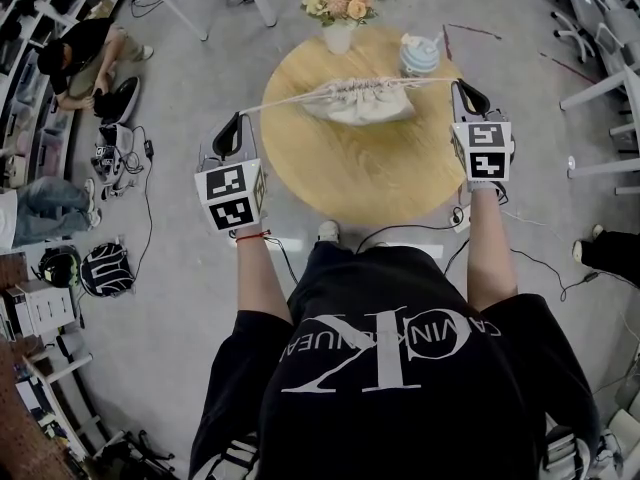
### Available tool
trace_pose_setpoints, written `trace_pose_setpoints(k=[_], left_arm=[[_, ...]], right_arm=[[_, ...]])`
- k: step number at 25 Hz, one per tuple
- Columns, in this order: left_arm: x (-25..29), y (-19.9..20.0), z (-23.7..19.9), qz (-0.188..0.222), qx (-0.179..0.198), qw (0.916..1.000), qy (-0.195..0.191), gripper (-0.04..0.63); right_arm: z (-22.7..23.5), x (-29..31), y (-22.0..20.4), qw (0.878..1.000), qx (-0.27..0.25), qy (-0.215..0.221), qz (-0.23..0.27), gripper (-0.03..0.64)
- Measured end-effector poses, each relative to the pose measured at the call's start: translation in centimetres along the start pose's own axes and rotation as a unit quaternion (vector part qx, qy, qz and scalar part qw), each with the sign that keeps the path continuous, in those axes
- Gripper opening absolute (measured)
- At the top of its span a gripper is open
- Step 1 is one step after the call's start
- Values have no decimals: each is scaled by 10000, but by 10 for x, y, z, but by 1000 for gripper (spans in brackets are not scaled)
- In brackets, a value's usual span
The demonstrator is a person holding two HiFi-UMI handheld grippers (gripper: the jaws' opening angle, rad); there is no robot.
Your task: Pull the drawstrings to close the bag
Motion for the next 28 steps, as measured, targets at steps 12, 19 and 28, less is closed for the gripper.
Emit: trace_pose_setpoints(k=[12,19,28], left_arm=[[-3,17,-7,220,-196,9995,-71,15],[-12,46,-3,644,-95,9977,210,14],[-26,94,4,1471,-271,9887,-45,14]], right_arm=[[10,-4,14,9994,276,-47,198,18],[9,-13,34,9972,506,-34,551,18],[5,-31,78,9901,645,249,1225,18]])
Point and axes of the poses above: the fingertips, and each gripper's own axes: x forward along the fingers, z to its right, y out of its top, the point moved 6 cm from there along -x, backward along the fingers, and after that the axes turned 10 degrees about -z, right-handed, at the moved point
